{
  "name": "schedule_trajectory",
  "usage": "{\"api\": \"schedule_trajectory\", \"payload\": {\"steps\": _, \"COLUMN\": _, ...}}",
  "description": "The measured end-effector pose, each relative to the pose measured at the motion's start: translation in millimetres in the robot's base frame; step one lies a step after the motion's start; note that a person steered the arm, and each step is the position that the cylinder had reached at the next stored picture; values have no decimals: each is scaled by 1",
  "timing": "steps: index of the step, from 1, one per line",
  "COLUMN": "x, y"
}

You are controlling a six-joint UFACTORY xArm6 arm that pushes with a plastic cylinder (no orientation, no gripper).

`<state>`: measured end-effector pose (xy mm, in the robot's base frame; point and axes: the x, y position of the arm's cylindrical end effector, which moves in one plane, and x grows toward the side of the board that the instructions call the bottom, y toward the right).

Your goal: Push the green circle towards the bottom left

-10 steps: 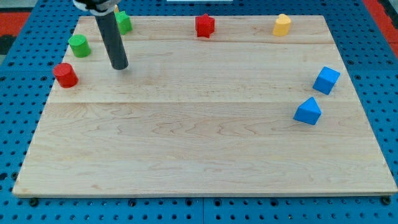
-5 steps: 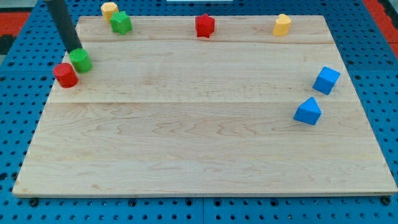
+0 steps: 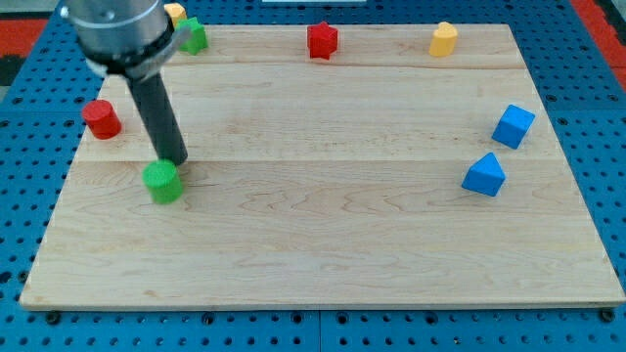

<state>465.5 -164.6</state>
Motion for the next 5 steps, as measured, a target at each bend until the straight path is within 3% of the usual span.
{"api": "schedule_trajectory", "payload": {"steps": 1, "x": 39, "y": -8}}
{"api": "schedule_trajectory", "payload": {"steps": 3, "x": 54, "y": 30}}
{"api": "schedule_trajectory", "payload": {"steps": 5, "x": 91, "y": -2}}
